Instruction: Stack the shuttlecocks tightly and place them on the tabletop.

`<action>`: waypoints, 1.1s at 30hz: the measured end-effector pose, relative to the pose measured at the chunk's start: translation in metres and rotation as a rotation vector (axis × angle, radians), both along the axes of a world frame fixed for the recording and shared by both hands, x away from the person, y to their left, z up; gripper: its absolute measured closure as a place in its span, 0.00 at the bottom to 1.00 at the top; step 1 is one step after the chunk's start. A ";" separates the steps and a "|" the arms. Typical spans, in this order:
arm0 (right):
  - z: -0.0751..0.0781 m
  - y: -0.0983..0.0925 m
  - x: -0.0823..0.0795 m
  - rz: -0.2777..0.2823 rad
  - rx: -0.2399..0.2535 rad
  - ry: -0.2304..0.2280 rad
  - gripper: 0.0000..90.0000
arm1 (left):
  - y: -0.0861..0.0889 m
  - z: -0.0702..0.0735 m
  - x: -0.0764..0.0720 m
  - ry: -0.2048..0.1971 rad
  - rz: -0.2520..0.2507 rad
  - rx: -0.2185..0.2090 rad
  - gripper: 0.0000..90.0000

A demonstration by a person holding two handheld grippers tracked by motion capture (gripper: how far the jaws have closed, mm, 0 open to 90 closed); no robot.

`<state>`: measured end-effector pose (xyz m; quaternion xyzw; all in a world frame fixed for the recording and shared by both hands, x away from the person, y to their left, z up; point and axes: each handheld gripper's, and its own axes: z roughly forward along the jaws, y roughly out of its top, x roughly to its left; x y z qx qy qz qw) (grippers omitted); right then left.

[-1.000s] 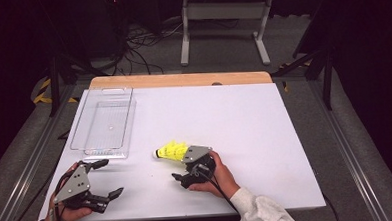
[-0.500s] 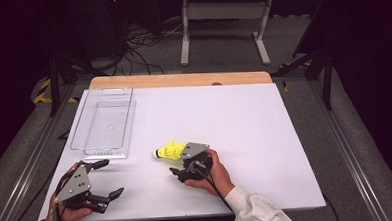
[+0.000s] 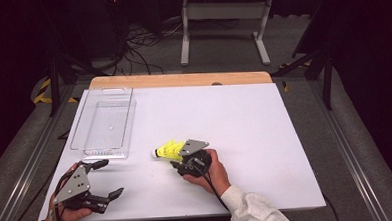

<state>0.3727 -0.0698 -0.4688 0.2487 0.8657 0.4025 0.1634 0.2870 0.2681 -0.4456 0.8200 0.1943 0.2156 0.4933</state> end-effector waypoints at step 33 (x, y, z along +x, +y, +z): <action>-0.002 0.005 -0.005 -0.035 -0.014 -0.064 0.97 | 0.001 0.000 0.000 0.002 0.002 -0.001 0.07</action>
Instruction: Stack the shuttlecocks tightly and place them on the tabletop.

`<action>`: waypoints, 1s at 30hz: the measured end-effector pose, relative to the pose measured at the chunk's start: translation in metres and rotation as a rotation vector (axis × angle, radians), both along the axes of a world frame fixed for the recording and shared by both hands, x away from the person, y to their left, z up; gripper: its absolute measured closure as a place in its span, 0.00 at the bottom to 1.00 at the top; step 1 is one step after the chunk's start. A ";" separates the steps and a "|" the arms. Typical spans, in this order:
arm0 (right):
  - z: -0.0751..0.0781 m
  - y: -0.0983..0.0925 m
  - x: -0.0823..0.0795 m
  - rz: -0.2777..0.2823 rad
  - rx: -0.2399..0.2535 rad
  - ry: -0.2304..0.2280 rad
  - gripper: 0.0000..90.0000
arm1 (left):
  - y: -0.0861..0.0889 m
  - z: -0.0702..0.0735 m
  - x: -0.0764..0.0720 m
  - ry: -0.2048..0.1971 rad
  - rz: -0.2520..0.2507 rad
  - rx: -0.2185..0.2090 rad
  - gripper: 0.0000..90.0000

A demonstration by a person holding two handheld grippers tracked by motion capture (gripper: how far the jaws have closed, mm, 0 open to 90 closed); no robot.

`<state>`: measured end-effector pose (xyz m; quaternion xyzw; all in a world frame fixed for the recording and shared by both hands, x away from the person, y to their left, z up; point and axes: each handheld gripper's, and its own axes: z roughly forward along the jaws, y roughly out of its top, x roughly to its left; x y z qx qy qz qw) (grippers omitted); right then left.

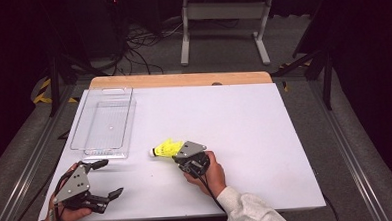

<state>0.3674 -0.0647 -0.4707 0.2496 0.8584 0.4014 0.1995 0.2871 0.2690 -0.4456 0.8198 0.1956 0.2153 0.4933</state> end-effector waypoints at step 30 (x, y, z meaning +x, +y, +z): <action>0.016 -0.015 -0.003 0.038 0.036 -0.024 0.98 | 0.001 -0.002 0.008 0.012 -0.008 -0.011 0.07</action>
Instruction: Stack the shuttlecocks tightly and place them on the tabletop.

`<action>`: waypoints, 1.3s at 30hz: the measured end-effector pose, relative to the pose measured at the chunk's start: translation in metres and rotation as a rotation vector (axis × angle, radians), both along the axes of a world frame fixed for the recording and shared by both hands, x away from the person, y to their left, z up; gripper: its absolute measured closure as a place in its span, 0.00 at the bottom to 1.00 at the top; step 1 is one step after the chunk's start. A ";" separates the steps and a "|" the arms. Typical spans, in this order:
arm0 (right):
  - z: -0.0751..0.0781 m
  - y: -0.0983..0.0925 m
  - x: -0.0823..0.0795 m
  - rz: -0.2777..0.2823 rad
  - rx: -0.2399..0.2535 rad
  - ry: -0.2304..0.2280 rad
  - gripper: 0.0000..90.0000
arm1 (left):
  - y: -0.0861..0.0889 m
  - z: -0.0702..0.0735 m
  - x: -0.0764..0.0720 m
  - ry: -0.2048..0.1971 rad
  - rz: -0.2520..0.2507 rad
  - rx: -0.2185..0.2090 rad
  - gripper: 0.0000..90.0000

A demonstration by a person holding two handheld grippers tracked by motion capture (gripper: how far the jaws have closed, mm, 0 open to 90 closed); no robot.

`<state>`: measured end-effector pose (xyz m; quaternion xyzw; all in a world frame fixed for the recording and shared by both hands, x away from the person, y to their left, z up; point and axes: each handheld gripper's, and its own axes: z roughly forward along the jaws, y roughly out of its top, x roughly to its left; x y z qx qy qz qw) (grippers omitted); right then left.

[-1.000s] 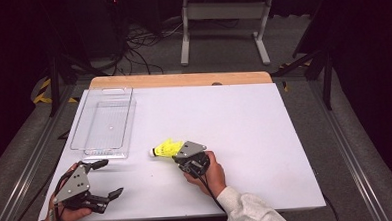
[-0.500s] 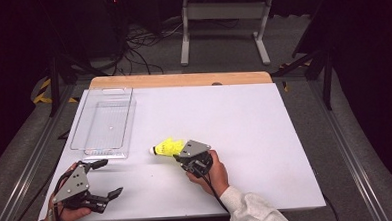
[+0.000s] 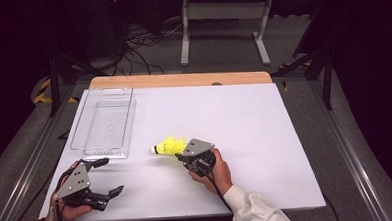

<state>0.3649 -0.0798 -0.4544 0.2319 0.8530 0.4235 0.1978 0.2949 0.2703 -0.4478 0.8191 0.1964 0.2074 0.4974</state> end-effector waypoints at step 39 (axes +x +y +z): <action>0.030 -0.029 -0.001 0.018 0.056 -0.054 0.98 | 0.005 -0.001 -0.003 0.004 0.009 0.006 0.08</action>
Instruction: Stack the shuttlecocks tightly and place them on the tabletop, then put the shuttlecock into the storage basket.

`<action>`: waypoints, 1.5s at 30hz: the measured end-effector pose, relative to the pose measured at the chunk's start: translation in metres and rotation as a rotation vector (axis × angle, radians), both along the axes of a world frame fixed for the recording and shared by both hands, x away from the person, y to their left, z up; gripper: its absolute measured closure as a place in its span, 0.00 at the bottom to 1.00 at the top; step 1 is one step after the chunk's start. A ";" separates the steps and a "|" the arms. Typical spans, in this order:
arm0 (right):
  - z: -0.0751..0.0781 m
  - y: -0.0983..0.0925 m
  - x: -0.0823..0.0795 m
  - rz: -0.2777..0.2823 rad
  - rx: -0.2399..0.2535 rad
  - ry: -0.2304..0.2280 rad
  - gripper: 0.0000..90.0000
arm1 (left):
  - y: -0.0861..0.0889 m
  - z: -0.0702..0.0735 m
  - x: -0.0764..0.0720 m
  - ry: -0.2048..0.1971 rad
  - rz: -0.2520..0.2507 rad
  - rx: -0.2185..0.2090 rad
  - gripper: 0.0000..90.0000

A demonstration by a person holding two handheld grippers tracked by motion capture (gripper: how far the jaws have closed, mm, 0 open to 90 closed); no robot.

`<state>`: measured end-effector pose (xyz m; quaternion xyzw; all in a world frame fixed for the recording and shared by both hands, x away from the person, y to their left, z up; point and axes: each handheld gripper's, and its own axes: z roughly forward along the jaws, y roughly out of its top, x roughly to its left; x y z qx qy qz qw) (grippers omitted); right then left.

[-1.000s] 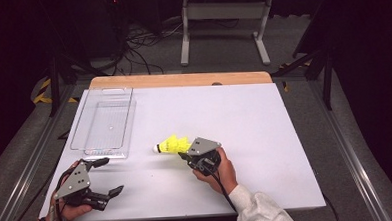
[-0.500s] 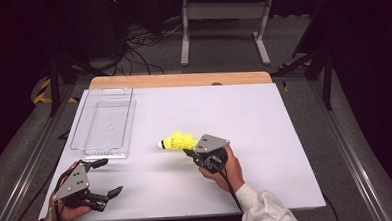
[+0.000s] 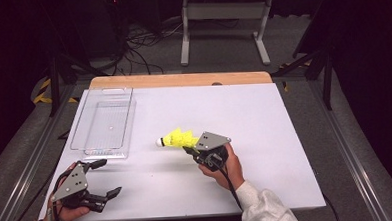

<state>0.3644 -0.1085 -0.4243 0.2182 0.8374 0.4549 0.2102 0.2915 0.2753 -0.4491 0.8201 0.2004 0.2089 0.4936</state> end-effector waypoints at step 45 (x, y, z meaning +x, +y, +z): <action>0.012 0.010 0.014 0.004 0.060 0.012 0.98 | -0.001 0.001 0.001 -0.007 -0.005 0.000 0.07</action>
